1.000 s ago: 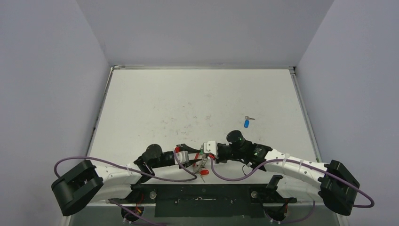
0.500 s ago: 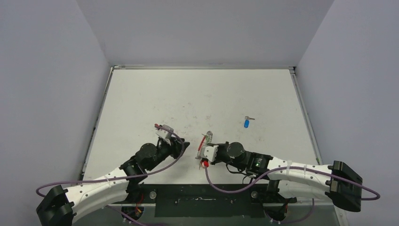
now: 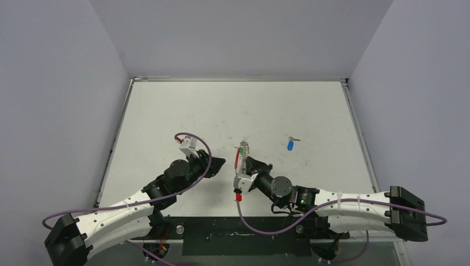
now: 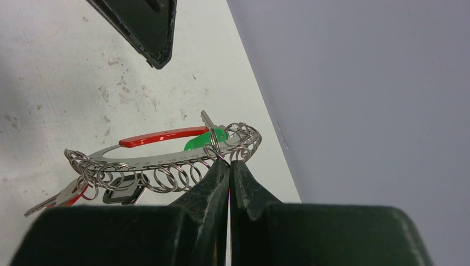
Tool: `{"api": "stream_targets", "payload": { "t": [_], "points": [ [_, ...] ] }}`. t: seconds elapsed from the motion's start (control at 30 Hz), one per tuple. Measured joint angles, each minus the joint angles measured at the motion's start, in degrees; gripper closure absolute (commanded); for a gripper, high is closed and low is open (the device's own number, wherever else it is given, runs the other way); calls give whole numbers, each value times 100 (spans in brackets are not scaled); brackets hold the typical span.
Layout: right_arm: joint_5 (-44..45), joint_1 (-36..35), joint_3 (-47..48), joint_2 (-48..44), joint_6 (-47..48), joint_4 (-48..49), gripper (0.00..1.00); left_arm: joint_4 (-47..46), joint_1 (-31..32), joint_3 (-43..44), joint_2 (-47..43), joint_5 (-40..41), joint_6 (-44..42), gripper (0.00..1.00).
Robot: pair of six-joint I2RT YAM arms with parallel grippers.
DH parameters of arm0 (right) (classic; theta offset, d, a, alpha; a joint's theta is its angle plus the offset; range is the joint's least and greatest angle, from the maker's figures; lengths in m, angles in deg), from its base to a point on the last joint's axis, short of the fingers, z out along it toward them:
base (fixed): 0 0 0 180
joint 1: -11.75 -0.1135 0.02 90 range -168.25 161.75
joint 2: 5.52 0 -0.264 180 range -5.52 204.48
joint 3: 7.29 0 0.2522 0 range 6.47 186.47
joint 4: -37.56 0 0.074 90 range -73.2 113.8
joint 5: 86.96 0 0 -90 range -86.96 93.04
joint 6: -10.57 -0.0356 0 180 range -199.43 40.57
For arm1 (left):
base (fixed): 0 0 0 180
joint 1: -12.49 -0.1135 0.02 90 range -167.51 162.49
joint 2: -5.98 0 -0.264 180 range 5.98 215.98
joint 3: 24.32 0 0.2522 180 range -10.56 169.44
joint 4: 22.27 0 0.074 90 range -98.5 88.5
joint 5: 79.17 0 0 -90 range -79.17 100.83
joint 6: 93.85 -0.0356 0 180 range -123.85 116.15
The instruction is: Put the keys on the keyring
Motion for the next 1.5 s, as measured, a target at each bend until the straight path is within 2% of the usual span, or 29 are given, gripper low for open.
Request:
{"api": "stream_targets", "payload": {
  "t": [0.2, 0.33, 0.7, 0.97, 1.23, 1.5],
  "points": [
    [26, -2, -144, 11, 26, 264, 100, -575, -2, 11, 466, -367, 861, 75],
    [17, -2, -247, 9, -48, 313, 100, -986, -2, 11, 678, -627, 1425, 71],
    [-151, -2, -315, 9, -557, 385, 100, -1478, -2, 70, 1362, -1040, 2319, 63],
    [-262, -2, -354, 9, -763, 378, 100, -1851, -2, 70, 1580, -1067, 2684, 69],
    [-304, -2, -354, 9, -831, 378, 100, -1939, -2, 70, 1727, -1174, 2879, 63],
    [-328, -2, -354, 9, -835, 376, 100, -1469, -2, 118, 1716, -1172, 2935, 61]
  ]
}}
